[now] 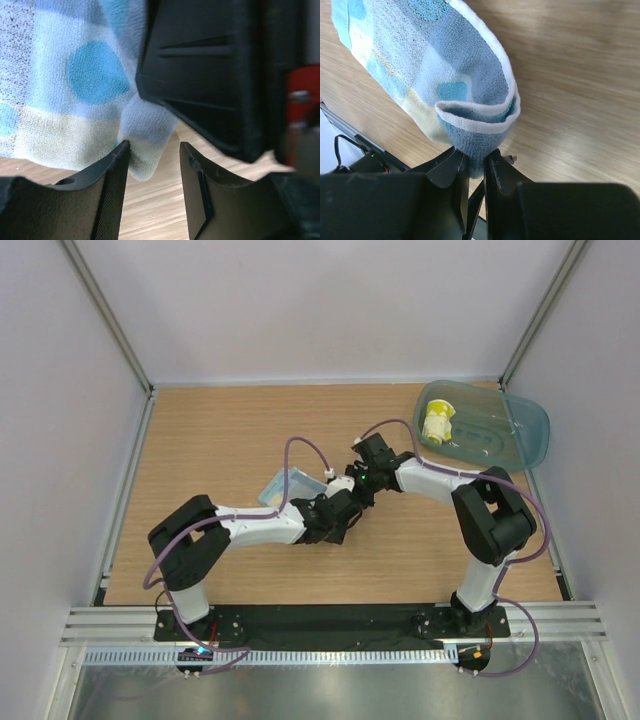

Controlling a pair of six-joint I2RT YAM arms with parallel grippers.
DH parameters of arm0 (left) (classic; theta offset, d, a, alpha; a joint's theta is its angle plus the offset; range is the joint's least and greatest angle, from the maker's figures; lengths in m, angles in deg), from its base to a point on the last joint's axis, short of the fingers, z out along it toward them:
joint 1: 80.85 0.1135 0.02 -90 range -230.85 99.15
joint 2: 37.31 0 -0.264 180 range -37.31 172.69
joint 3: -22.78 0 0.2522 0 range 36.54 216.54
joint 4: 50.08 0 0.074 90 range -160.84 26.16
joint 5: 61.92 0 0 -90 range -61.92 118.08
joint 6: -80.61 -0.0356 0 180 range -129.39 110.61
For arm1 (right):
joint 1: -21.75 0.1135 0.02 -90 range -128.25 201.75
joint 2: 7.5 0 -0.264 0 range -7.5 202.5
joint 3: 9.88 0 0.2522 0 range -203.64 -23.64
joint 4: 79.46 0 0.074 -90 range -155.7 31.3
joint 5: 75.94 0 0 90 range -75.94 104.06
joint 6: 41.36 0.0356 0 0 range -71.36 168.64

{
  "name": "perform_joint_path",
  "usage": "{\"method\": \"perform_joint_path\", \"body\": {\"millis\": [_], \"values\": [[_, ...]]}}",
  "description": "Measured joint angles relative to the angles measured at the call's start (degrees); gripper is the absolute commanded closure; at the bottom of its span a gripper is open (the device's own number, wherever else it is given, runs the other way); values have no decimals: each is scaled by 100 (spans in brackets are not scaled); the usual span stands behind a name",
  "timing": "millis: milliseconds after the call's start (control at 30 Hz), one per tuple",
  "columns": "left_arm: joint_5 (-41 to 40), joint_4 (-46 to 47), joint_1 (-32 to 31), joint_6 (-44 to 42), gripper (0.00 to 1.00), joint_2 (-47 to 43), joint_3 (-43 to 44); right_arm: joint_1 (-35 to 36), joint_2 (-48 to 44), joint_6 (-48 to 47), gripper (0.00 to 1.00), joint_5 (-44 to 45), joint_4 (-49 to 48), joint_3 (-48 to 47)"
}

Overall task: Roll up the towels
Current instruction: Roll the towel

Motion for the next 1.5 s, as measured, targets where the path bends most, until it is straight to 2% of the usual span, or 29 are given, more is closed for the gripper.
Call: {"method": "perform_joint_path", "body": {"millis": [133, 233, 367, 433, 500, 567, 633, 733, 933, 1100, 1433, 1500], "values": [[262, 118, 225, 9, 58, 68, 68, -131, 107, -20, 92, -61, 46, -129], [278, 17, 282, -4, 81, 249, 275, -223, 219, -55, 92, -72, 66, -229], [341, -55, 404, 46, 96, 345, 417, -260, 273, -160, 92, -160, 136, -271], [415, -55, 439, 55, 100, 345, 420, -269, 286, -197, 92, -208, 140, -280], [476, -48, 450, 46, 100, 343, 420, -286, 295, -225, 91, -245, 149, -282], [538, -42, 466, 22, 100, 339, 420, -310, 315, -267, 86, -280, 162, -282], [673, -22, 498, -2, 100, 323, 415, -354, 334, -306, 73, -306, 188, -282], [1029, 116, 557, 4, 100, 234, 308, -448, 337, -393, 64, -299, 286, -282], [1679, 240, 610, 146, 100, -55, -33, -605, 337, -608, 61, -229, 566, -216], [2046, 219, 610, 302, 100, -251, -221, -732, 435, -732, 61, -168, 623, -205], [2444, 70, 610, 584, 100, -446, -363, -935, 496, -839, 79, 0, 664, -205], [2573, 68, 619, 649, 100, -448, -363, -940, 496, -868, 79, 46, 688, -205]]}}
